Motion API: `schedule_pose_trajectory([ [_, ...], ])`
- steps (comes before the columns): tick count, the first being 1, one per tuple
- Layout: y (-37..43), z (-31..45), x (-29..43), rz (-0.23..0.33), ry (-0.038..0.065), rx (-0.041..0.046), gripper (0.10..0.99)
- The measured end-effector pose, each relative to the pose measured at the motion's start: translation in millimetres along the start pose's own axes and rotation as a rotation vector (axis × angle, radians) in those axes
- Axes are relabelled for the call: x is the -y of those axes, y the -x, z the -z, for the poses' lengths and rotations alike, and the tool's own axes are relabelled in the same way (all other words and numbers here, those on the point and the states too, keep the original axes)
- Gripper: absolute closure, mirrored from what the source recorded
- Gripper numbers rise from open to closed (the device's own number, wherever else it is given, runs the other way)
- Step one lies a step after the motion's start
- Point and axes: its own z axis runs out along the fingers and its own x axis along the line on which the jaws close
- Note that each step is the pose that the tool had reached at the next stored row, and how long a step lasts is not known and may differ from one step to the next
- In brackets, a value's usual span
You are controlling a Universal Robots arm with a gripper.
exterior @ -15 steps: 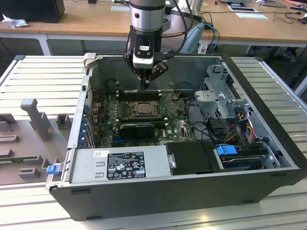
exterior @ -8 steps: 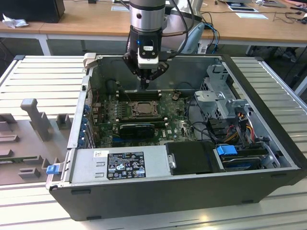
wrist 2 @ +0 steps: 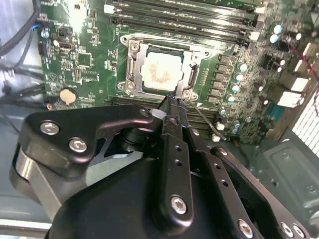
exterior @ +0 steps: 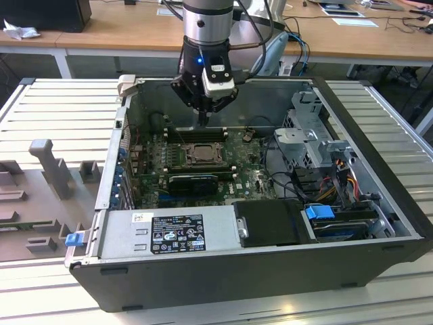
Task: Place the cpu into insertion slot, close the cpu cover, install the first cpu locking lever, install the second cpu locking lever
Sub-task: 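Install the first cpu locking lever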
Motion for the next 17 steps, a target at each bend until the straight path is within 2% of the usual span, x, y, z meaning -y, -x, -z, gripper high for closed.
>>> schedule_pose_trajectory([
  [8,0.0,0.0,0.0,0.175,0.000,-0.0042,0.980],
  [13,-2.1,-0.4,0.8,0.232,0.001,-0.0058,0.980],
  [17,-8.6,-1.7,3.2,0.243,0.012,-0.0085,0.980],
])
